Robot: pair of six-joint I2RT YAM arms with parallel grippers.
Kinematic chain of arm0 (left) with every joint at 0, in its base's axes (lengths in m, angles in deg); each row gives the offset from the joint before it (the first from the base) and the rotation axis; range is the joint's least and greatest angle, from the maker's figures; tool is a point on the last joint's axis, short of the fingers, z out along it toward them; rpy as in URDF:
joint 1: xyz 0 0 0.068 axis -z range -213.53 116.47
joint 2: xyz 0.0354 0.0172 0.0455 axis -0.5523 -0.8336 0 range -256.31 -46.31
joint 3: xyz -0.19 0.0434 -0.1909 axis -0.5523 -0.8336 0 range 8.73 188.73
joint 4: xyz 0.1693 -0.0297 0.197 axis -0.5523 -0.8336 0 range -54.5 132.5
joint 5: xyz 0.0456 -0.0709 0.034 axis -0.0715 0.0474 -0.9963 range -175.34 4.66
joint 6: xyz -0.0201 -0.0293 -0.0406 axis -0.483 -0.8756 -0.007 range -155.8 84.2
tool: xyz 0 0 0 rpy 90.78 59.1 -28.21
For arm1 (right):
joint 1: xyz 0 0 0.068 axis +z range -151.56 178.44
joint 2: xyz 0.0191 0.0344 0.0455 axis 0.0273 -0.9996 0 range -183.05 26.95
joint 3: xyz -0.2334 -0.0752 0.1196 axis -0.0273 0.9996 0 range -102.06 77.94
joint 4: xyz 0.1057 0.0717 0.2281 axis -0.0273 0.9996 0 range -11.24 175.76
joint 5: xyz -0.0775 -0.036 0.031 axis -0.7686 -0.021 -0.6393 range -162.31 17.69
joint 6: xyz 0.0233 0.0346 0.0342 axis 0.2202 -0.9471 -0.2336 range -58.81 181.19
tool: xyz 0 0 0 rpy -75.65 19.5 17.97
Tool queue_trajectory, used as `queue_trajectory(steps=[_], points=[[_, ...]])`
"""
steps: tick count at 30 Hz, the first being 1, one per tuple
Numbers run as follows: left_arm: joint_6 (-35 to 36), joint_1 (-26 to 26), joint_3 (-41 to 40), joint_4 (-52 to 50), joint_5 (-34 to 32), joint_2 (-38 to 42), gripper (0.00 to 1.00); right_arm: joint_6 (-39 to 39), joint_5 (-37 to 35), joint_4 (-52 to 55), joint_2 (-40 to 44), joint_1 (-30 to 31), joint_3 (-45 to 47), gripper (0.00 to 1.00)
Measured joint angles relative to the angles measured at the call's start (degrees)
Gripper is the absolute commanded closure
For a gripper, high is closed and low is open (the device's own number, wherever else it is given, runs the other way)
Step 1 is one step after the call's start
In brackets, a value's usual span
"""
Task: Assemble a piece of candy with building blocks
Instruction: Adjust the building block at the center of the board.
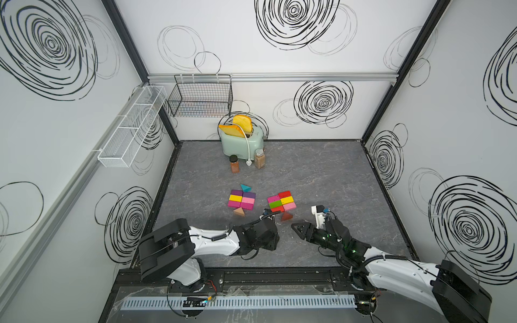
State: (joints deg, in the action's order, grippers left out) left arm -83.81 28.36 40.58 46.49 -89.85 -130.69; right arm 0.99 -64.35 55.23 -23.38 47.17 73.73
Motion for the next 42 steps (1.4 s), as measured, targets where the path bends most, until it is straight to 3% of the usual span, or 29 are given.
queue_trajectory(steps=[9, 13, 18, 23, 33, 42], points=[[2.73, 1.09, 1.64, -3.63, -1.29, -0.17, 0.44, 4.61, 0.90, 4.70, -2.40, 1.70, -1.90, 0.42], [4.70, 2.38, 2.93, -6.36, -3.17, -0.85, 0.50, 5.46, 1.07, 5.14, -3.67, 1.73, -1.90, 0.42], [5.90, 2.80, 3.54, -7.41, -3.89, -1.51, 0.71, 6.75, 1.14, 6.16, -4.37, 1.79, -2.67, 0.42], [5.27, 2.54, 3.02, -6.38, -2.49, -1.18, 0.72, 9.77, 0.85, 10.47, -4.55, 3.58, -5.90, 0.43], [-5.33, -6.62, -14.43, 11.63, 16.09, 10.86, 0.71, 13.44, -2.19, 17.73, -10.47, 13.57, -15.37, 0.42], [-12.46, -9.09, -18.80, 27.06, 26.67, 5.79, 0.70, 12.17, -3.98, 18.16, -13.44, 17.14, -18.18, 0.42]])
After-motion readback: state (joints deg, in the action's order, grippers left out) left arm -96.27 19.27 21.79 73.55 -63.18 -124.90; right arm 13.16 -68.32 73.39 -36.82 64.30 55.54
